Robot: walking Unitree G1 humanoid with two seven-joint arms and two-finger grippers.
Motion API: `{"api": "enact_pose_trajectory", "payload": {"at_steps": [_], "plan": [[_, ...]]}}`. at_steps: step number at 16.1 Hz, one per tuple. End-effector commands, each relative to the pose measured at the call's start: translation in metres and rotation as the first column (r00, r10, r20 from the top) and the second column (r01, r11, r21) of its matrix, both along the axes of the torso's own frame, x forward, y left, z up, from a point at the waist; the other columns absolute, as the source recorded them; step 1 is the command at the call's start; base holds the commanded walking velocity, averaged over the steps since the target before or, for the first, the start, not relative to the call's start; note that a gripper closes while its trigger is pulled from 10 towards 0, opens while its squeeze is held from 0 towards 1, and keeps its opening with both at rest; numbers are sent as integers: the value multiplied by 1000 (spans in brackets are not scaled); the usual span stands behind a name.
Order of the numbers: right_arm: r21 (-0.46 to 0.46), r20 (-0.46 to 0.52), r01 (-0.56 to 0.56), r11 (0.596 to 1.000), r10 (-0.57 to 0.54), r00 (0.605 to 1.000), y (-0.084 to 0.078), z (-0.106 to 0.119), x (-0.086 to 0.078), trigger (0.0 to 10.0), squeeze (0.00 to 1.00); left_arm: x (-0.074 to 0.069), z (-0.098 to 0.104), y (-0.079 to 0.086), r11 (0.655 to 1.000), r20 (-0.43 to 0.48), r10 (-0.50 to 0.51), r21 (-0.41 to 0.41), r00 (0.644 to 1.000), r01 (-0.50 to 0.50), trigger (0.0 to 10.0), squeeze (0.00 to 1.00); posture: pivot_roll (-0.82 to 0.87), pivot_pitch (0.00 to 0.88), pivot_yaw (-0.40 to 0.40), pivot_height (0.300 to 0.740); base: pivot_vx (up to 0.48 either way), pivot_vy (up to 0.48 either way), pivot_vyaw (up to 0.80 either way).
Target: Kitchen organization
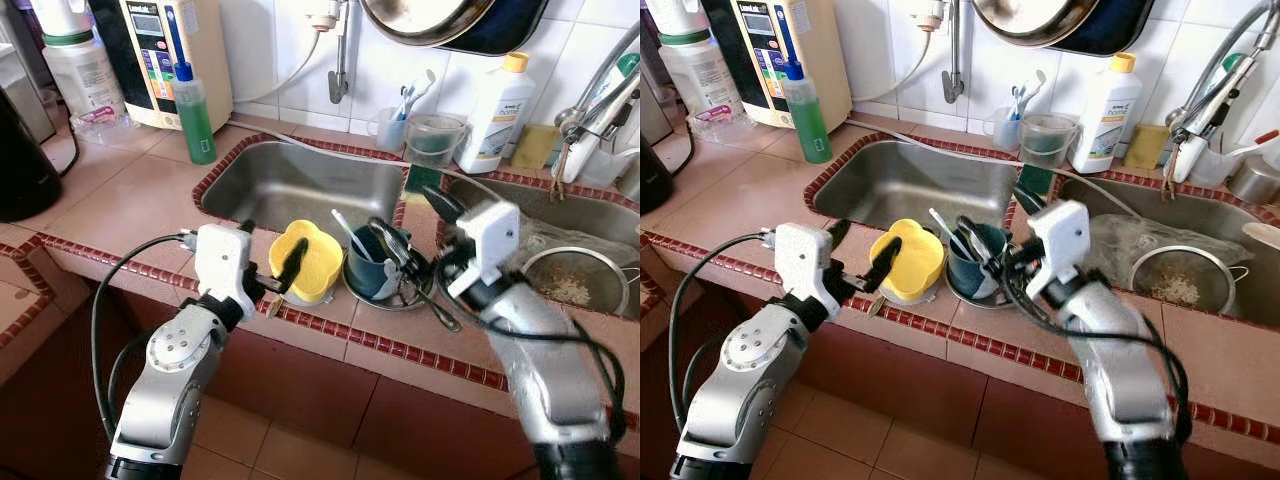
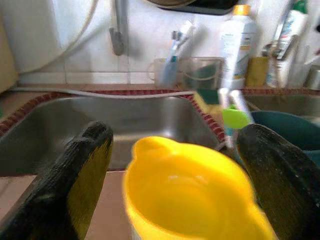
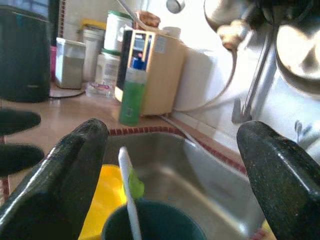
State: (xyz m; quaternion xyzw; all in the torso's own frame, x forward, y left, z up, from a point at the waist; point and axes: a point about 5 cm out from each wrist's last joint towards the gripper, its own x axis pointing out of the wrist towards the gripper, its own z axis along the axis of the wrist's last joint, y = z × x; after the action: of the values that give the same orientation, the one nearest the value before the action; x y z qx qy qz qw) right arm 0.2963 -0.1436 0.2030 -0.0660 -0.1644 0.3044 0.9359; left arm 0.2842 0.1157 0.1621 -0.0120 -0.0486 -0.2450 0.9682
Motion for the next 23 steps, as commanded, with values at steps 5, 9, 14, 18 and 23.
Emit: {"api": "enact_pose_trajectory", "payload": {"at_steps": [5,9,14,18,23], "plan": [[-45,-88,-48,998,44,995,-5,-7,23,10000,0,-16,15,-14,985,31,-174,19,984,174,10000,0,-97,38,-9,740,0,0,0],[-63,-165,-86,994,75,984,-3,-24,36,10000,0,-26,21,-8,969,32,-244,37,969,242,10000,0,-77,48,-20,740,0,0,0],[-60,-210,-182,981,166,964,8,-27,46,10000,0,-33,24,-13,971,40,-239,25,970,238,10000,0,-48,57,-43,740,0,0,0],[-60,-213,-236,970,218,952,13,-23,54,10000,0,-35,26,-12,973,41,-232,20,972,232,10000,0,-36,55,-56,740,0,0,0],[-57,-277,-308,950,281,919,20,-19,69,10000,0,-37,30,-16,974,52,-225,12,973,224,10000,0,-24,40,-73,740,0,0,0]]}}
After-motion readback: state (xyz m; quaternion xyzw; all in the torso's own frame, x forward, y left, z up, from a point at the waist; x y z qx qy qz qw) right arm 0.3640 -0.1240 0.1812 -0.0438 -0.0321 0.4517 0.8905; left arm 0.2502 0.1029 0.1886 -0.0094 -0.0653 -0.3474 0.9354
